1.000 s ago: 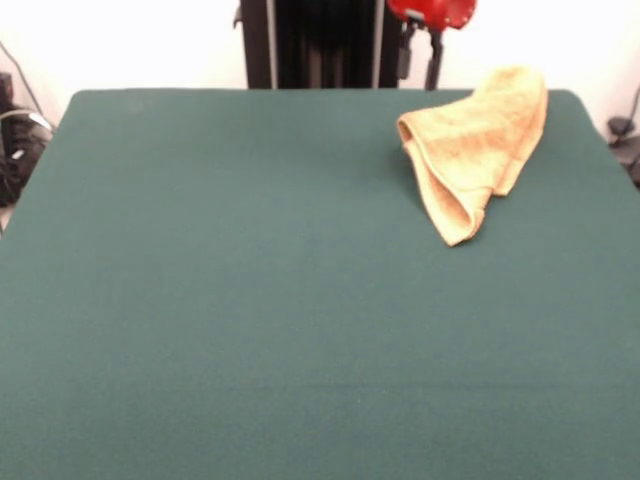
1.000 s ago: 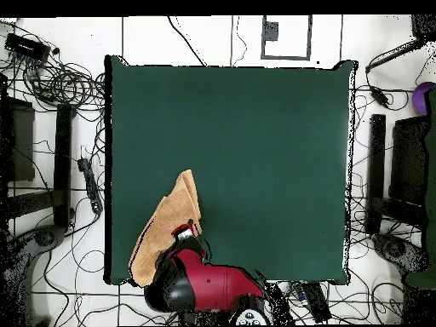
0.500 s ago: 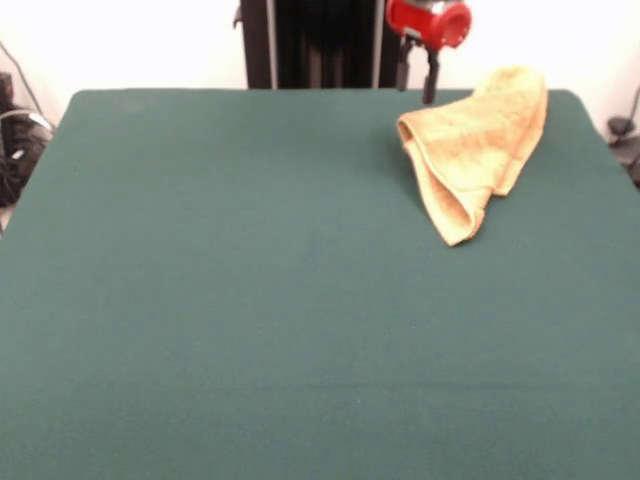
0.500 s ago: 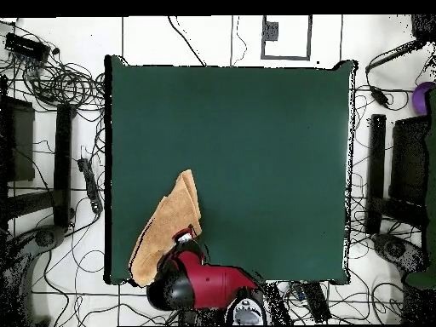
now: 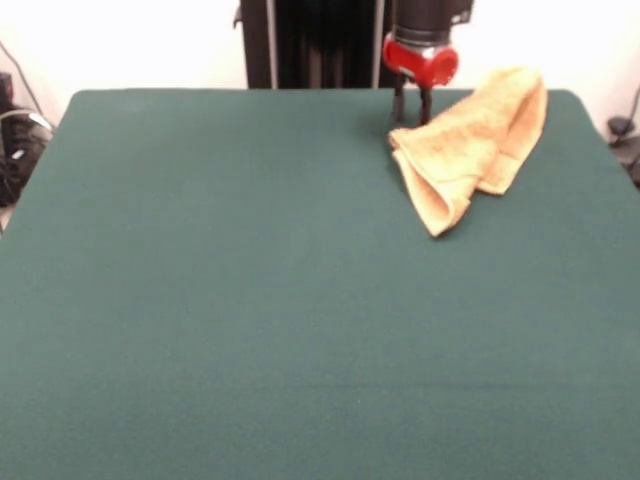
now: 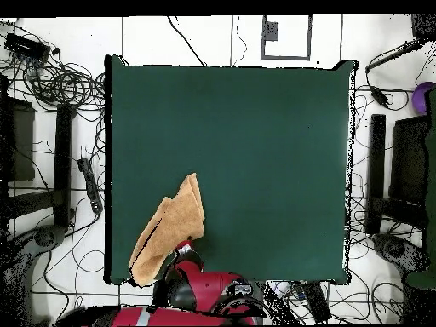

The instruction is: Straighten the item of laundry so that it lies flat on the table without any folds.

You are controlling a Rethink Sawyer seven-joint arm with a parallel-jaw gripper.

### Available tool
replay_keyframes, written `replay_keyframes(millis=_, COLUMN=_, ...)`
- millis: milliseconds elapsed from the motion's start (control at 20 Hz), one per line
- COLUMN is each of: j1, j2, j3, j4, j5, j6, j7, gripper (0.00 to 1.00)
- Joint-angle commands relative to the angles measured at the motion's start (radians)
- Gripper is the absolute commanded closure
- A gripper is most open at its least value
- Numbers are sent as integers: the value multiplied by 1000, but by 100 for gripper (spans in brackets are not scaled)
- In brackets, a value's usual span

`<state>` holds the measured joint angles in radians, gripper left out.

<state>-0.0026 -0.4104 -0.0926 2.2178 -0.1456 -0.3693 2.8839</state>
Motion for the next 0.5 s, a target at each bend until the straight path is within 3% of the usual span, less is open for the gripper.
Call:
replay_keyframes(millis=50, j1=48, j2=140, j3=37, j4=-89, j5=56, j6=-77, j7=98, gripper=0)
replay_keyframes(millis=150, j1=84, j2=147, j3=12, j4=-87, j5=98, j6=-119, j7=109, gripper=0)
replay_keyframes(millis=200, j1=102, j2=150, j3=0, j4=-86, j5=119, j6=-140, j7=114, gripper=100)
replay_keyframes(millis=300, j1=129, j2=139, j3=-24, j4=-89, j5=126, j6=-134, j7=95, gripper=100)
replay_keyframes(millis=500, j1=129, j2=-44, j3=-7, j4=-4, j5=127, j6=-30, j7=107, gripper=100)
